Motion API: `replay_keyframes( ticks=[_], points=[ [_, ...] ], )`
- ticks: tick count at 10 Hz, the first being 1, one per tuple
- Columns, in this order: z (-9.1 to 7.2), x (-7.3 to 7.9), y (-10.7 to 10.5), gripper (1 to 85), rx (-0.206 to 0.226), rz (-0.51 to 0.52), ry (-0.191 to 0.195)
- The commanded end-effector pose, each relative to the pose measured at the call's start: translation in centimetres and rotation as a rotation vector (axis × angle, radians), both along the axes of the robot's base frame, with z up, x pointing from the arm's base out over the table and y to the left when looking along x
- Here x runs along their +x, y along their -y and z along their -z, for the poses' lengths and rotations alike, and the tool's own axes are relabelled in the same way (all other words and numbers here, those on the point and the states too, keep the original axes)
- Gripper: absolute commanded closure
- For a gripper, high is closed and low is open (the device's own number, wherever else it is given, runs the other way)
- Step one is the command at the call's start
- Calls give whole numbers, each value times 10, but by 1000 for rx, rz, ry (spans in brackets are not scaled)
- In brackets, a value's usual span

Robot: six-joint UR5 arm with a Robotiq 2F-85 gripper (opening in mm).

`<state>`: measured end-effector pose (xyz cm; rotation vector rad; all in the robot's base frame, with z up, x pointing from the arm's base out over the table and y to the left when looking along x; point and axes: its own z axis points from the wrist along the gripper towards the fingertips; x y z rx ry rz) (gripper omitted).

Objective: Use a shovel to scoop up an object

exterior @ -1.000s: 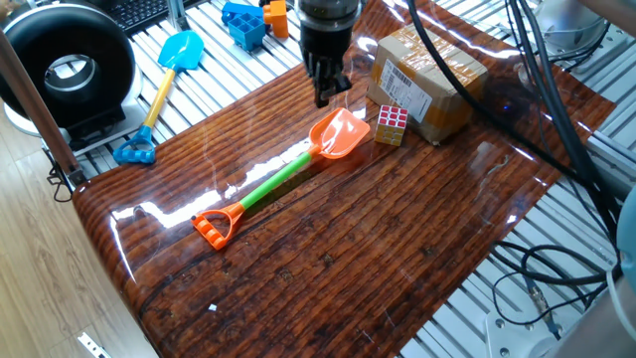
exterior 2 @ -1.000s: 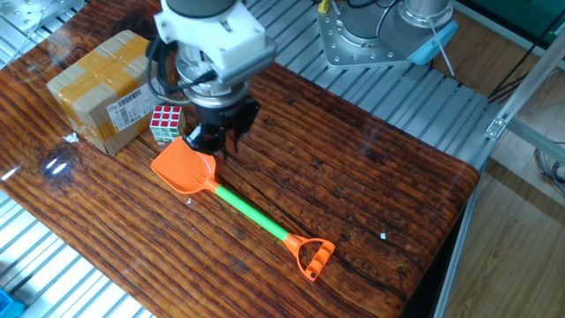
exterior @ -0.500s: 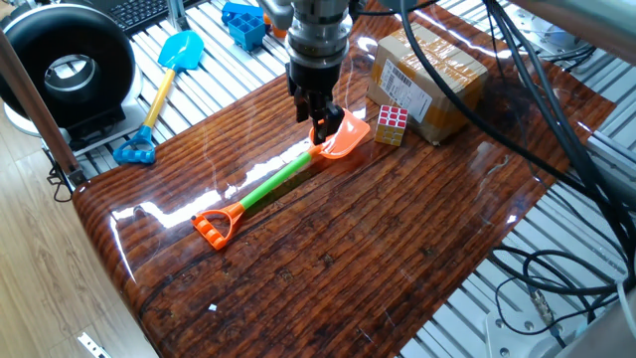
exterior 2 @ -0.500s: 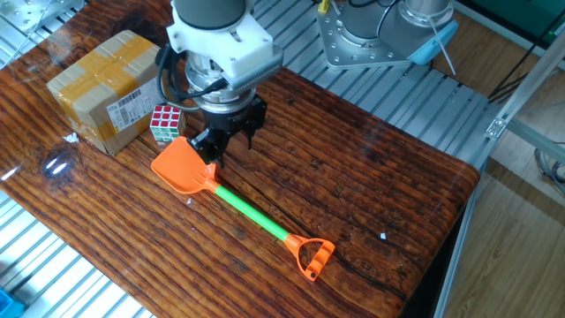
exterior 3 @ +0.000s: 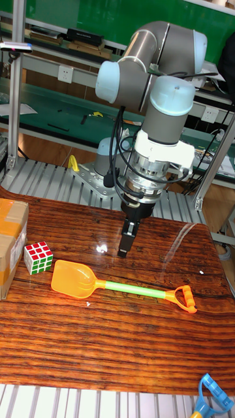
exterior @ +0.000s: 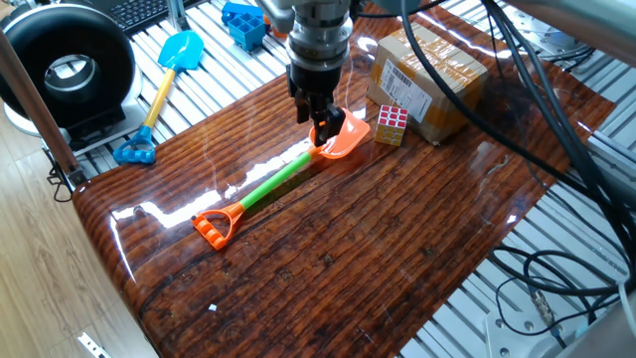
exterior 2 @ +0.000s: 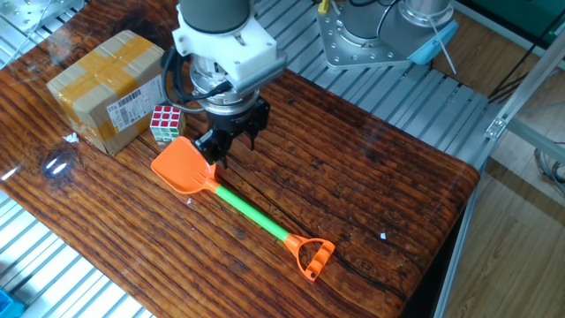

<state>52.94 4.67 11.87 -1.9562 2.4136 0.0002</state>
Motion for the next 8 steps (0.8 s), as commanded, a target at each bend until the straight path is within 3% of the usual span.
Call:
replay_keyframes(
  ticks=[1,8],
  points=[
    [0,0,-1,300,7,41,3],
    [1,-1,4,300,18,74,15]
  ],
)
